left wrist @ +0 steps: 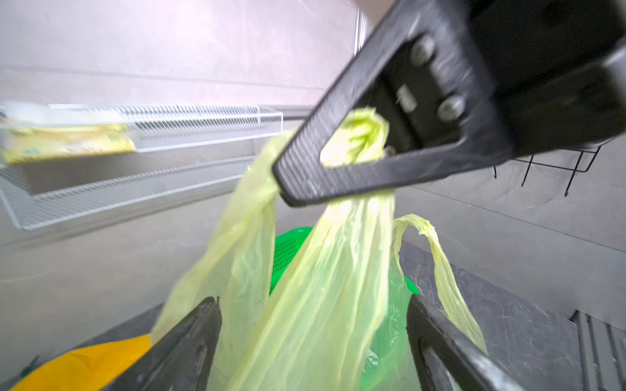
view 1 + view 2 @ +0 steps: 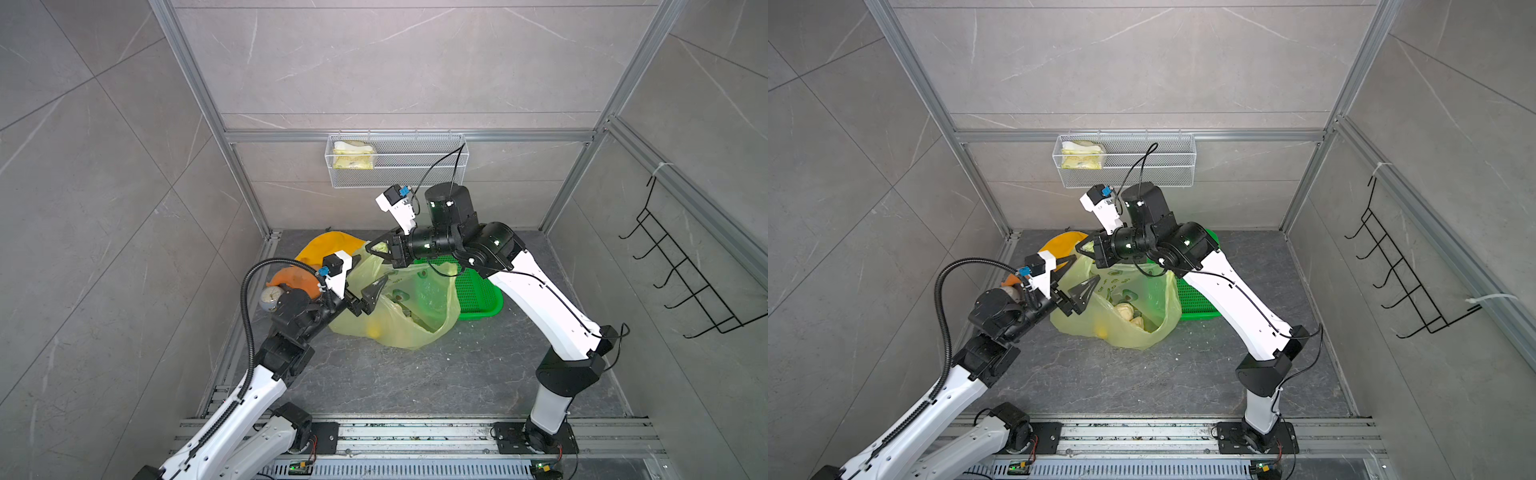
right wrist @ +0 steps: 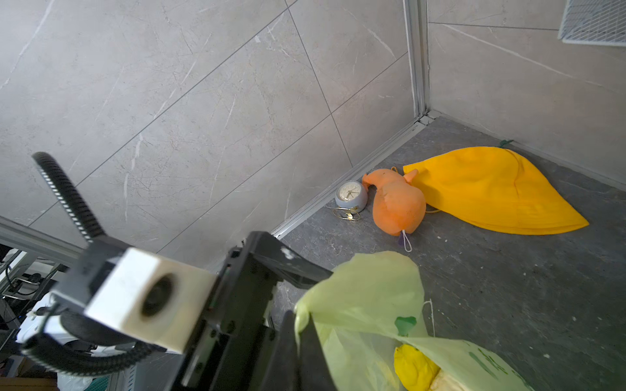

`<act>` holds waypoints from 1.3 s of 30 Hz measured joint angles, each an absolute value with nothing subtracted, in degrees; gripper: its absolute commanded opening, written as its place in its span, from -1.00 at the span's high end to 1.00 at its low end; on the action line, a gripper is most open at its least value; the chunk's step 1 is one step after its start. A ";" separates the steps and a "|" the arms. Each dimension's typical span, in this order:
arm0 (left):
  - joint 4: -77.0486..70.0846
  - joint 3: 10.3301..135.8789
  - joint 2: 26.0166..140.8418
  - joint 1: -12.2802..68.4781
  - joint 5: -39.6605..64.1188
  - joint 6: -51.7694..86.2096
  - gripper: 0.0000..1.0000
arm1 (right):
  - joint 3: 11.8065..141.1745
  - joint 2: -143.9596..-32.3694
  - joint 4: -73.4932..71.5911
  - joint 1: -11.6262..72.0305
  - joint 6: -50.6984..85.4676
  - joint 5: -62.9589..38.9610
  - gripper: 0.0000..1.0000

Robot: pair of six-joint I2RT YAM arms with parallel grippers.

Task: Place the pears into plastic bags & tie knots
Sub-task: Place the plastic bag at the center of the board.

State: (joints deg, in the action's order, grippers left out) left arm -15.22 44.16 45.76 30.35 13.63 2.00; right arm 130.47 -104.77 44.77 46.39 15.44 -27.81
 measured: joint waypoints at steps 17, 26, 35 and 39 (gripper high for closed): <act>-6.72 53.43 53.28 30.33 11.64 -8.82 -0.90 | 129.16 -104.47 45.21 46.39 15.18 -29.43 1.00; -6.46 54.22 53.71 30.35 11.18 -11.00 -0.90 | 127.57 -103.79 45.17 46.39 14.79 -29.43 1.00; -13.93 49.98 59.55 30.26 16.19 -5.98 0.38 | 128.51 -103.61 44.88 46.37 15.64 -28.60 1.00; -22.76 45.17 60.88 30.02 17.30 -0.75 0.58 | 128.57 -103.61 45.21 45.95 16.38 -27.07 1.00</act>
